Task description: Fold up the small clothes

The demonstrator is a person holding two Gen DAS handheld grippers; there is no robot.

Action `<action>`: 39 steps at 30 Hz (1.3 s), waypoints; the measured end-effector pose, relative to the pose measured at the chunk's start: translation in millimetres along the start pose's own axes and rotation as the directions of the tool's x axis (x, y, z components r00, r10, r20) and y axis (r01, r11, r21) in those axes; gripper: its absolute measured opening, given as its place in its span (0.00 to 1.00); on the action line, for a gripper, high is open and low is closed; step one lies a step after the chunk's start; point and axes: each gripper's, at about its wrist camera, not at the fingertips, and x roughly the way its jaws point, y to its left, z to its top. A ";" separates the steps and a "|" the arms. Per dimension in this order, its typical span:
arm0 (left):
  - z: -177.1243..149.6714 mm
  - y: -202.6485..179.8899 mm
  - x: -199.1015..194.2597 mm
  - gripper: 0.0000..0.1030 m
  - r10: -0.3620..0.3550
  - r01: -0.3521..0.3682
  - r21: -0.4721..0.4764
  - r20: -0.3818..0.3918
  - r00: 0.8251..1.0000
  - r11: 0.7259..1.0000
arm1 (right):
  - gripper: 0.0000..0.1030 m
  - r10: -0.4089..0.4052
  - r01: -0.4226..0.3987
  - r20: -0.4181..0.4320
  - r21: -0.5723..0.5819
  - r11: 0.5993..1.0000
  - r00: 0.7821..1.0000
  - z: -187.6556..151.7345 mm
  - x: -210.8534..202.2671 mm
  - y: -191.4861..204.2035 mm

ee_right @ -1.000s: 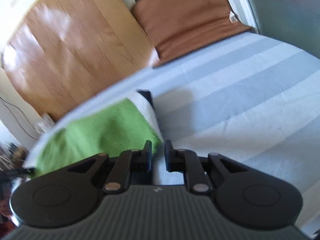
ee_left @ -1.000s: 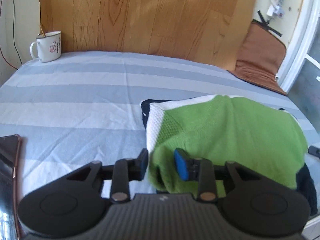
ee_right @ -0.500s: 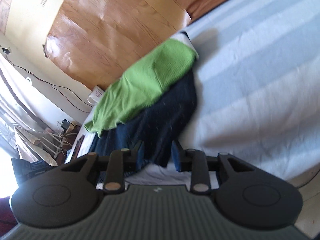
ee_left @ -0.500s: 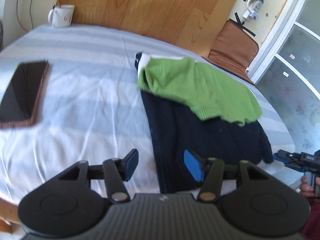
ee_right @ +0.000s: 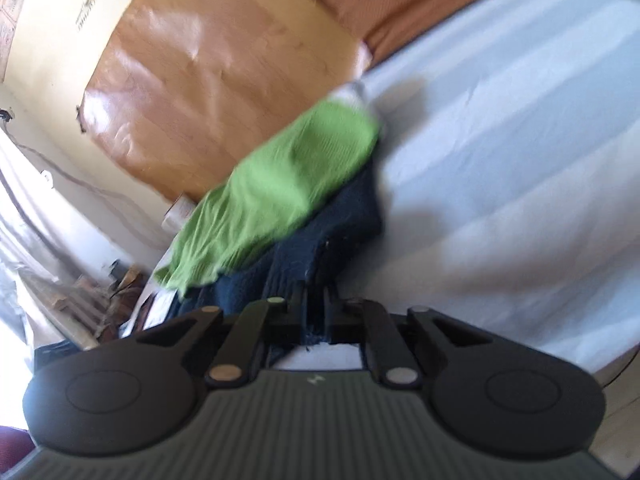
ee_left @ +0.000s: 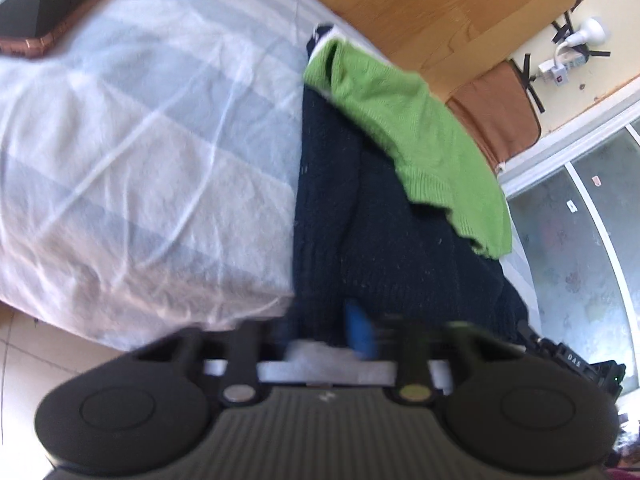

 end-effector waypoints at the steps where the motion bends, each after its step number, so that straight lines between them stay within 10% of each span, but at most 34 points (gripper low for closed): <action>1: 0.1 0.9 -1.3 0.12 -0.008 0.008 -0.008 0.001 1.000 1.000 | 0.09 -0.024 0.023 0.028 0.024 0.999 0.999 4.9 -9.1 -7.9; 5: 1.1 1.5 -26.0 0.09 -0.081 0.081 -0.001 0.019 0.997 0.997 | 0.09 -0.052 0.051 0.015 0.037 0.998 0.999 8.8 -17.7 -17.8; 9: 13.6 6.4 -51.7 0.08 -0.152 0.158 -0.068 0.082 0.985 0.985 | 0.09 0.130 -0.131 0.015 0.051 0.990 0.991 17.4 -16.8 -8.4; 17: 105.6 -35.7 -50.6 0.08 -0.231 0.244 -0.030 0.221 0.947 0.969 | 0.09 0.222 -0.222 0.059 -0.016 0.975 0.973 112.8 40.0 30.9; 25: 216.9 -51.5 25.9 0.13 0.068 -0.046 -0.107 0.216 0.974 0.993 | 0.16 -0.117 0.115 0.078 0.031 0.993 0.990 161.6 147.7 4.8; 27: 216.0 -43.2 32.4 0.14 0.046 -0.021 -0.122 0.207 0.977 0.992 | 0.16 -0.056 0.056 0.106 0.001 0.998 0.993 151.4 139.5 9.6; 34: 175.6 -101.1 25.5 0.15 -0.121 0.071 0.190 0.264 0.957 0.979 | 0.16 0.188 -0.190 -0.035 -0.280 0.941 0.982 92.4 140.3 91.0; 39: 141.2 -129.0 75.1 0.17 -0.080 0.010 0.380 0.168 0.983 0.925 | 0.15 0.108 -0.157 -0.154 -0.349 0.924 0.982 56.7 175.4 98.5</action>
